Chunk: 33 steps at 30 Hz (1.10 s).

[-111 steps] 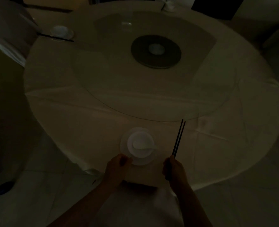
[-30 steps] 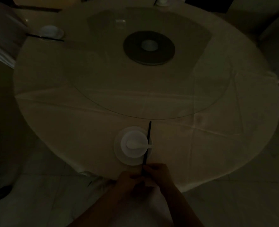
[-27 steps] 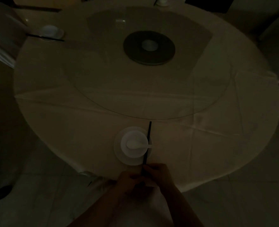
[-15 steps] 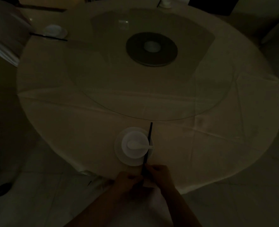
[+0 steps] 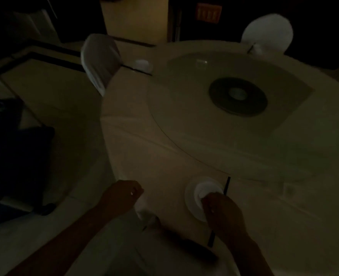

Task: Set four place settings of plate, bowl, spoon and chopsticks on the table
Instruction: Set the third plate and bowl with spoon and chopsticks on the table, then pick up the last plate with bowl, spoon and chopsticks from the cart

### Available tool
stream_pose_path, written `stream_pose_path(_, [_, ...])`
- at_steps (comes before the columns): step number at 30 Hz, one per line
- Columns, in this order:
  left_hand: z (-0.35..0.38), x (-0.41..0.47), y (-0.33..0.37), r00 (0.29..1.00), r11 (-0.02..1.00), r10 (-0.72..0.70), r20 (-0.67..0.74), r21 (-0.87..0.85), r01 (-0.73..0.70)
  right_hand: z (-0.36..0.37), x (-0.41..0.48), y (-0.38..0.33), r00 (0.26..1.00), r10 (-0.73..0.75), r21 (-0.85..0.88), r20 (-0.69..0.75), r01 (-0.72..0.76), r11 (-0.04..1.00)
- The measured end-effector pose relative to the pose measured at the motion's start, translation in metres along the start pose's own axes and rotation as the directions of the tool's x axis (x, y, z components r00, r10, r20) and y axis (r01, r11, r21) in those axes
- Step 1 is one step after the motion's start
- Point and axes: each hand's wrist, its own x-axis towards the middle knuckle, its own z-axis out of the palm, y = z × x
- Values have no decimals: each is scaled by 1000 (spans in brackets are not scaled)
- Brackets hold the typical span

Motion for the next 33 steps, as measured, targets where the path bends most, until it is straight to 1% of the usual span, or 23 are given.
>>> stream_pose_path(2, [-39,1,-15,995,998,54,-89,41,-51,-11,29,-49,988,-131,-68,79,137,988])
stream_pose_path(4, [-80,-1,-38,979,997,73,-189,42,-66,-17,57,-99,960,-251,-131,124,267,955])
stream_pose_path(7, [-146,-19,-80,970,995,44,-238,102,-20,-29,92,-193,906,-407,-126,121,420,899])
stream_pose_path(9, [-190,-37,-119,955,990,33,-295,144,10,-37,111,-262,864,-489,-166,121,503,848])
stream_pose_path(11, [-235,-64,-160,930,985,-14,-368,157,77,-47,126,-332,810,-577,-175,106,586,791])
stream_pose_path(13, [-281,-97,-201,900,978,-79,-428,141,153,-54,136,-404,739,-667,-125,99,674,728])
stream_pose_path(14, [-302,-115,-219,878,974,-110,-466,127,190,-58,139,-439,697,-710,-109,95,717,689])
stream_pose_path(16, [-339,-154,-254,811,962,-162,-562,95,258,-60,142,-506,618,-782,-97,79,786,611])
stream_pose_path(19, [-372,-202,-300,718,934,-232,-657,56,354,-54,141,-594,518,-853,-84,64,855,512])
stream_pose_path(21, [-383,-225,-330,644,901,-312,-699,-1,434,-47,138,-644,468,-881,-75,76,883,462])
stream_pose_path(22, [-387,-235,-344,618,884,-344,-707,-21,468,-42,137,-666,445,-891,-77,83,895,440])
stream_pose_path(24, [-395,-251,-369,581,853,-403,-707,-60,519,-32,137,-707,406,-907,-72,109,913,400])
stream_pose_path(26, [-400,-261,-392,528,820,-453,-718,-104,562,-22,140,-741,368,-920,-47,132,930,365])
stream_pose_path(28, [-402,-268,-411,491,803,-480,-726,-139,579,-11,144,-768,327,-934,-38,142,945,324])
stream_pose_path(30, [-403,-269,-432,457,781,-519,-722,-184,597,6,155,-795,275,-948,-20,159,961,275])
stream_pose_path(33, [-411,-256,-466,402,730,-589,-701,-248,637,39,183,-835,221,-956,10,195,974,228])
